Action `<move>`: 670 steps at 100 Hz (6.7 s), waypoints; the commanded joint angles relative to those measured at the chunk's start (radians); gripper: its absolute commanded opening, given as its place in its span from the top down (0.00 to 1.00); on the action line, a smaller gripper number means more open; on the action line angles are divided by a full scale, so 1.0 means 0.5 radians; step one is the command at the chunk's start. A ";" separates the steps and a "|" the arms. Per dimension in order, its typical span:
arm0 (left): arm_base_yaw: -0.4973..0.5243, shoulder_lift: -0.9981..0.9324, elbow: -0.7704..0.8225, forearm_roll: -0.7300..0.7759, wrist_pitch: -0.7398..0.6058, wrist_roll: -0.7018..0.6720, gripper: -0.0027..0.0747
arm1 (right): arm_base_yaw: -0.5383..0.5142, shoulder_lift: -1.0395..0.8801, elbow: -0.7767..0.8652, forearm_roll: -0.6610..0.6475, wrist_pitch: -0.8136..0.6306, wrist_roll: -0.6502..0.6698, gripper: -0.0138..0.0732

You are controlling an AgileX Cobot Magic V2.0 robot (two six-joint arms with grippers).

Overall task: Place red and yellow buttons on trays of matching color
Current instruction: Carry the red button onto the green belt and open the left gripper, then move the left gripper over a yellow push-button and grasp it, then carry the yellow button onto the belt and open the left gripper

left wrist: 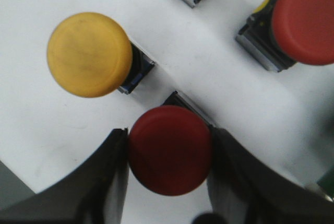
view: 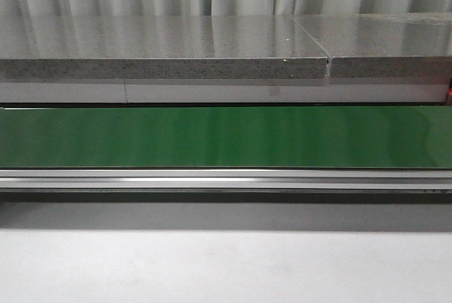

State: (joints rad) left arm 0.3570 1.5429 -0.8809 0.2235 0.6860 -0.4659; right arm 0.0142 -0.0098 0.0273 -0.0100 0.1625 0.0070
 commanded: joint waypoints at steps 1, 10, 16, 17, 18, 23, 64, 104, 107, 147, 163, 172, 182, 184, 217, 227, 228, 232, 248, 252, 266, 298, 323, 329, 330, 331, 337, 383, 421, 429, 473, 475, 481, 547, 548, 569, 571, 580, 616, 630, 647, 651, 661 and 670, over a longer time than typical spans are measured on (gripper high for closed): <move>-0.007 -0.144 -0.053 -0.081 0.003 0.087 0.99 | 0.002 -0.033 -0.022 -0.009 -0.164 0.002 0.92; -0.044 -0.248 -0.053 -0.113 0.032 0.128 0.99 | 0.002 -0.033 -0.022 -0.009 -0.164 0.002 0.92; -0.081 -0.353 -0.053 -0.113 0.059 0.147 0.99 | 0.002 -0.033 -0.022 -0.009 -0.164 0.002 0.92; -0.086 -0.353 -0.057 -0.113 0.063 0.151 0.99 | 0.002 -0.033 -0.022 -0.009 -0.164 0.002 0.92; -0.090 -0.375 -0.056 -0.113 0.067 0.156 0.99 | 0.002 -0.033 -0.022 -0.009 -0.164 0.002 0.92; -0.122 -0.463 -0.071 -0.110 0.104 0.178 0.99 | 0.002 -0.033 -0.022 -0.009 -0.164 0.002 0.92; -0.354 -0.694 -0.529 -0.084 0.393 0.348 0.99 | 0.002 -0.033 -0.022 -0.009 -0.164 0.002 0.92; -0.702 -0.276 -0.773 -0.093 0.522 0.439 0.99 | 0.002 -0.033 -0.022 -0.009 -0.164 0.002 0.92; -0.718 -0.241 -0.781 -0.093 0.522 0.439 0.99 | 0.002 -0.033 -0.022 -0.009 -0.164 0.002 0.92; -0.802 -0.018 -0.786 -0.093 0.485 0.441 0.99 | 0.002 -0.033 -0.022 -0.009 -0.164 0.002 0.92; -0.802 -0.005 -0.786 -0.093 0.485 0.441 0.99 | 0.002 -0.033 -0.022 -0.009 -0.164 0.002 0.92; -0.802 -0.005 -0.786 -0.093 0.485 0.443 0.99 | 0.002 -0.033 -0.022 -0.009 -0.164 0.002 0.92; -0.802 -0.005 -0.786 -0.093 0.485 0.452 0.92 | 0.002 -0.033 -0.022 -0.009 -0.164 0.002 0.92; -0.802 -0.005 -0.786 -0.093 0.485 0.456 0.88 | 0.002 -0.033 -0.022 -0.009 -0.164 0.002 0.92; -0.802 -0.005 -0.786 -0.106 0.467 0.544 0.20 | 0.002 -0.033 -0.022 -0.009 -0.164 0.002 0.92; -0.802 -0.005 -0.808 -0.106 0.420 0.550 0.18 | 0.002 -0.033 -0.022 -0.009 -0.164 0.002 0.92; -0.802 -0.005 -0.815 -0.106 0.421 0.557 0.18 | 0.002 -0.033 -0.022 -0.009 -0.164 0.002 0.92; -0.802 -0.005 -0.834 -0.131 0.421 0.582 0.18 | 0.002 -0.033 -0.022 -0.009 -0.164 0.002 0.92; -0.802 -0.005 -0.964 -0.259 0.445 0.666 0.18 | 0.002 -0.033 -0.022 -0.009 -0.164 0.002 0.92; -0.802 -0.005 -1.000 -0.267 0.459 0.666 0.18 | 0.002 -0.033 -0.022 -0.009 -0.164 0.002 0.92; -0.802 -0.009 -1.124 -0.277 0.491 0.682 0.18 | 0.002 -0.033 -0.022 -0.009 -0.164 0.002 0.92; -0.787 -0.275 -1.141 -0.273 0.436 0.680 0.18 | 0.002 -0.033 -0.022 -0.009 -0.164 0.002 0.92; -0.612 -0.633 -0.768 -0.260 0.404 0.597 0.18 | 0.002 -0.033 -0.022 -0.009 -0.164 0.002 0.92; -0.520 -0.718 -0.660 -0.246 0.377 0.573 0.18 | 0.002 -0.033 -0.022 -0.009 -0.164 0.002 0.92; -0.508 -0.727 -0.634 -0.241 0.371 0.574 0.18 | 0.002 -0.033 -0.022 -0.009 -0.164 0.002 0.92; -0.485 -0.736 -0.621 -0.241 0.367 0.574 0.18 | 0.002 -0.033 -0.022 -0.009 -0.164 0.002 0.92; -0.382 -0.804 -0.512 -0.241 0.346 0.570 0.18 | 0.002 -0.033 -0.022 -0.009 -0.164 0.002 0.92; 0.209 -0.721 -0.142 -0.240 0.180 0.409 0.18 | 0.002 -0.033 -0.022 -0.009 -0.164 0.002 0.92; 0.340 -0.178 -0.158 -0.240 0.064 0.372 0.18 | 0.002 -0.033 -0.022 -0.009 -0.164 0.002 0.92; 0.340 -0.090 -0.204 -0.240 0.058 0.372 0.18 | 0.002 -0.033 -0.022 -0.009 -0.164 0.002 0.92; 0.348 0.033 -0.308 -0.169 -0.050 0.363 0.18 | 0.002 -0.033 -0.022 -0.009 -0.164 0.002 0.92; 0.358 0.042 -0.308 -0.169 -0.050 0.363 0.18 | 0.002 -0.033 -0.022 -0.009 -0.164 0.002 0.92; 0.362 0.077 -0.308 -0.173 -0.050 0.362 0.18 | 0.002 -0.033 -0.022 -0.009 -0.164 0.002 0.92; 0.381 0.158 -0.308 -0.187 -0.072 0.359 0.93 | 0.002 -0.033 -0.022 -0.009 -0.162 0.002 0.92; 0.381 0.158 -0.308 -0.186 -0.067 0.359 0.94 | 0.002 -0.033 -0.022 -0.009 -0.162 0.002 0.92; 0.381 0.067 -0.308 -0.237 -0.023 0.359 0.99 | 0.002 -0.033 -0.022 -0.009 -0.162 0.002 0.92; 0.381 0.045 -0.308 -0.240 -0.018 0.359 0.99 | 0.002 -0.033 -0.022 -0.009 -0.162 0.002 0.92; 0.369 -0.066 -0.308 -0.241 -0.005 0.359 0.99 | 0.002 -0.033 -0.022 -0.009 -0.162 0.002 0.92; 0.063 -0.585 -0.408 -0.268 0.100 0.434 0.99 | 0.002 -0.033 -0.022 -0.009 -0.162 0.002 0.92; -0.158 -0.569 -0.599 -0.268 0.257 0.523 0.99 | 0.002 -0.033 -0.022 -0.009 -0.158 0.002 0.92; -0.370 -0.463 -0.781 -0.264 0.303 0.543 0.99 | 0.002 -0.033 -0.022 -0.009 -0.158 0.002 0.92; -0.406 -0.429 -0.813 -0.264 0.330 0.543 0.99 | 0.002 -0.033 -0.022 -0.009 -0.158 0.002 0.92; -0.481 -0.318 -0.848 -0.264 0.366 0.578 0.99 | 0.002 -0.033 -0.022 -0.009 -0.158 0.002 0.92; -0.539 -0.233 -0.848 -0.264 0.366 0.588 0.99 | 0.002 -0.033 -0.022 -0.009 -0.158 0.002 0.92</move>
State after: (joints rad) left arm 0.1171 1.4175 -1.2688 0.0883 0.8992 -0.1782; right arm 0.0142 -0.0098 0.0273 -0.0100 0.1625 0.0070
